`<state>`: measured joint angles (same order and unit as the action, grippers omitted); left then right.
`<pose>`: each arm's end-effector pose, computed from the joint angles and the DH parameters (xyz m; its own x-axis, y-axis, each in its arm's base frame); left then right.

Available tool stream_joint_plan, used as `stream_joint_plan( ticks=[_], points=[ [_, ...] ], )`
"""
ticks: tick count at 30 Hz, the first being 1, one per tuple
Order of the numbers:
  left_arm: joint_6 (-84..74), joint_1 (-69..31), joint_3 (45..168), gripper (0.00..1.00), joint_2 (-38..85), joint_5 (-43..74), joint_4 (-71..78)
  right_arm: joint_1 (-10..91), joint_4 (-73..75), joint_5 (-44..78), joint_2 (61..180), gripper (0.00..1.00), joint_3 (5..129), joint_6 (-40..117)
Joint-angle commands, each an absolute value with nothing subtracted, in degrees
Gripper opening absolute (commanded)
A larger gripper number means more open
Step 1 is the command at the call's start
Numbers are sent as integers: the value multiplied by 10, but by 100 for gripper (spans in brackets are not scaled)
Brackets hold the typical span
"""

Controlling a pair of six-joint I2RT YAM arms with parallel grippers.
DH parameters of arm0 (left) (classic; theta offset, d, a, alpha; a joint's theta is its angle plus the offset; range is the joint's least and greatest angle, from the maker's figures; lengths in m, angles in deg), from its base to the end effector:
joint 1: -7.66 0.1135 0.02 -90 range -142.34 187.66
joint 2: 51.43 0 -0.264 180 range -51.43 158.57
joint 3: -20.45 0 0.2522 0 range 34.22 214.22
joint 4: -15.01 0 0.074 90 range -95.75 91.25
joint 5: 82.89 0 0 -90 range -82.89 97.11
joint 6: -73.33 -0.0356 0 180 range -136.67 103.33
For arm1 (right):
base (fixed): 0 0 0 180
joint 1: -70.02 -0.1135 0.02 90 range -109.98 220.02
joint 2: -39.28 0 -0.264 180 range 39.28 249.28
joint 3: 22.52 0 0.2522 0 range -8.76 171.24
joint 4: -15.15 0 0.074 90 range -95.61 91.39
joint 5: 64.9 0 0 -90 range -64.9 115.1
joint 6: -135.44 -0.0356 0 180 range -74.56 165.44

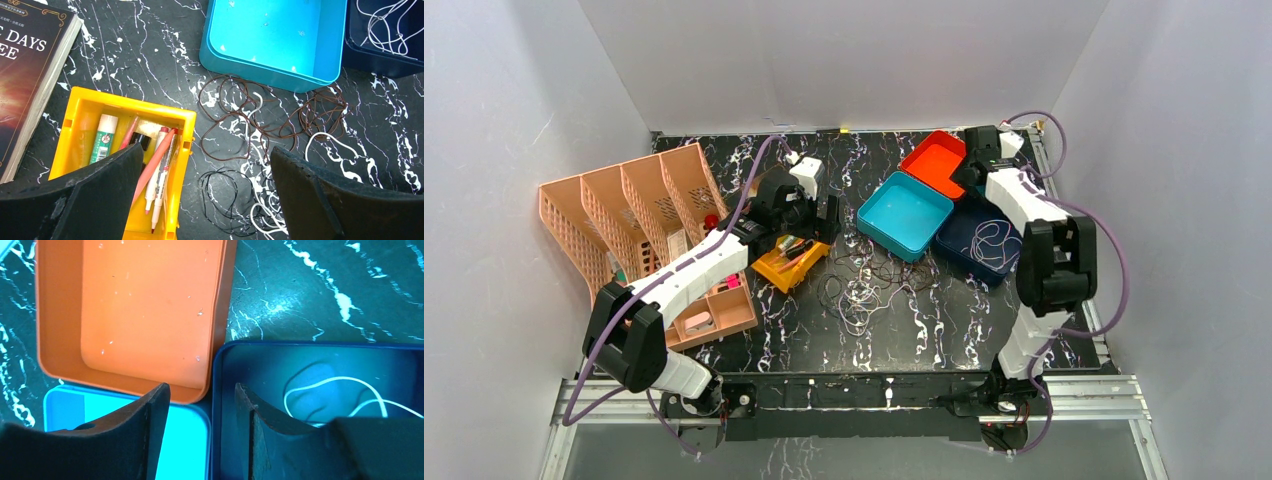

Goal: Untangle the cables

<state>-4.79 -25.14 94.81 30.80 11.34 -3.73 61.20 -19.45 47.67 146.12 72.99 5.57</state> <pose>0.2777 -0.1821 0.2915 -0.4911 0.0722 -0.8681 0.5054 0.8353 -0.2164 0.4153 0.0506 0.2398 -0.4666 0.5266 -0.7106 0.5489 0.8024 0.2342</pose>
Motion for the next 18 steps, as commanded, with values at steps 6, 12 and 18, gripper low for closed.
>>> stream_joint_plan(
  ticks=[6, 12, 18],
  points=[
    [-32, -251, 931, 98, 255, 124, -14, 605, -154, 387, 1274, 59, 611, 133],
    [-5, -290, 915, 98, 226, 90, -43, 597, -111, 254, 1146, 64, 492, 169],
    [10, -372, 902, 97, 202, 52, -71, 591, -138, 122, 1039, 63, 410, 186]
  ],
)
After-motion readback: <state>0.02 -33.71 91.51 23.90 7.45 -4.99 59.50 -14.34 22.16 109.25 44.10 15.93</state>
